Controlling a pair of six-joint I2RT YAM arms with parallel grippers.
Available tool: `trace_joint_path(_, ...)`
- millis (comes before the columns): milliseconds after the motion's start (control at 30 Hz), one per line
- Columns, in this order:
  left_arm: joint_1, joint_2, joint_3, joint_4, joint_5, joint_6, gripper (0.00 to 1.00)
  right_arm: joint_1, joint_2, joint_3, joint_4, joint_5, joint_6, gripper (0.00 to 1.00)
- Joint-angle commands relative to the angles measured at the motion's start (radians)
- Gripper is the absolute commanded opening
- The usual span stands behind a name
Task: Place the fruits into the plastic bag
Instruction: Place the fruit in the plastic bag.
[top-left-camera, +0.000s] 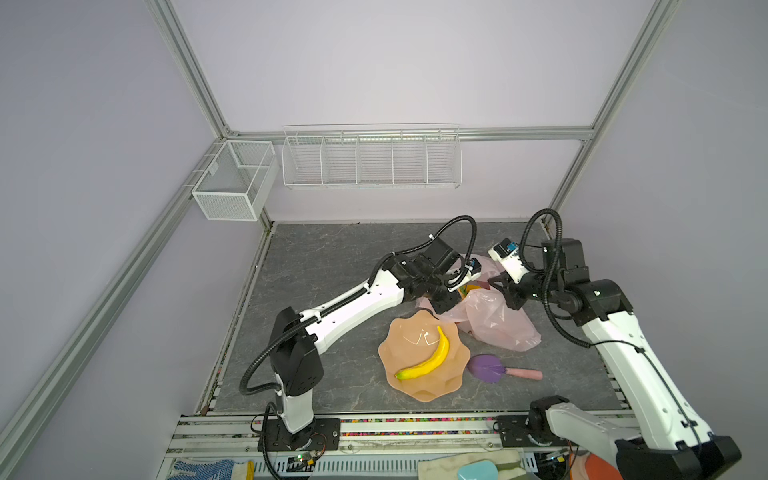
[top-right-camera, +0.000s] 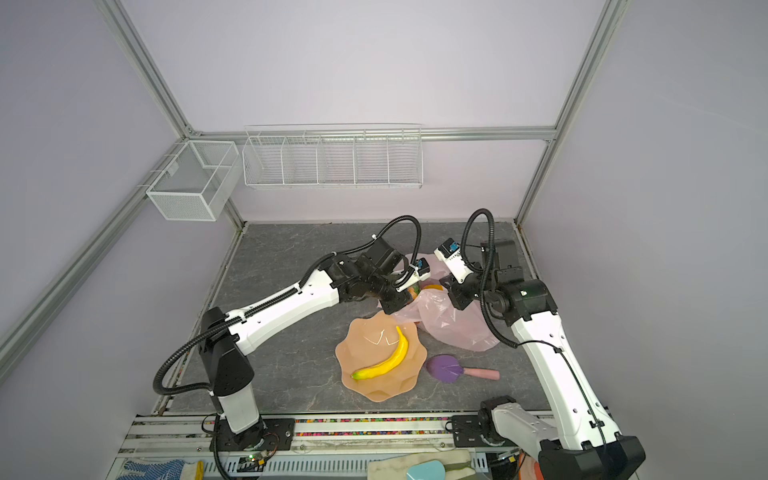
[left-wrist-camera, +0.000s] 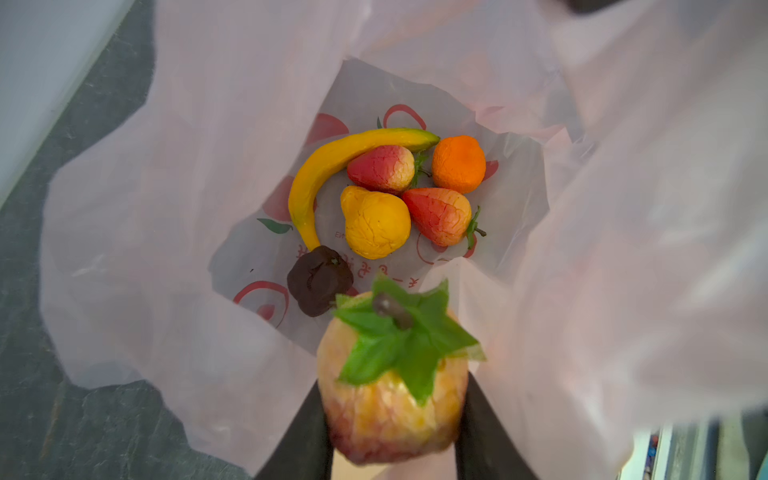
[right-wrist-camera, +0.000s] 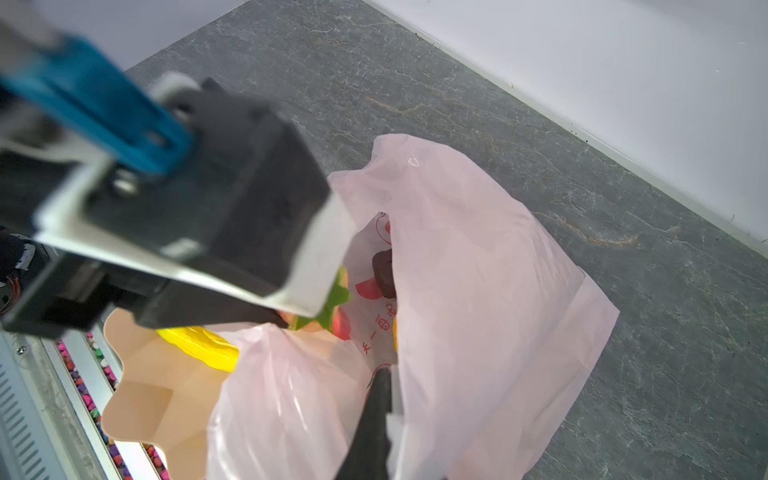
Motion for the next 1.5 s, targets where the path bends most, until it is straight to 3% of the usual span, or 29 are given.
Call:
trace_joint_path(0,0.000,0.070,0.087,-0.047,0.046,0.012,0.29,-0.003,0.000,-0.003,0.022,-0.020,-0.005,0.07)
trace_joint_path(200,0.021,0.195,0.242,-0.073,0.076,0.001,0.30,-0.002,-0.005,-0.009,0.024,-0.025,0.003,0.07)
trace_joint_path(400,0.048,0.309,0.367,-0.073,0.180,-0.018,0.33,-0.004,-0.007,-0.020,0.049,-0.027,0.014,0.07)
trace_joint_path(567,0.097,0.347,0.362,0.028,0.327,-0.099,0.35,-0.008,-0.007,-0.029,0.083,-0.034,0.029,0.07)
trace_joint_path(933,0.082,0.441,0.421,0.071,0.477,-0.156,0.50,-0.014,0.024,-0.027,0.115,-0.060,0.037,0.07)
trace_joint_path(1233,0.076,0.459,0.431,0.081,0.446,-0.201,0.82,-0.019,0.030,-0.035,0.130,-0.063,0.045,0.06)
trace_joint_path(1433,0.117,0.387,0.426,0.088,0.415,-0.264,0.91,-0.025,0.020,-0.038,0.128,-0.059,0.044,0.07)
trace_joint_path(1467,0.126,0.366,0.420,0.084,0.411,-0.269,1.00,-0.026,0.018,-0.041,0.126,-0.056,0.045,0.07)
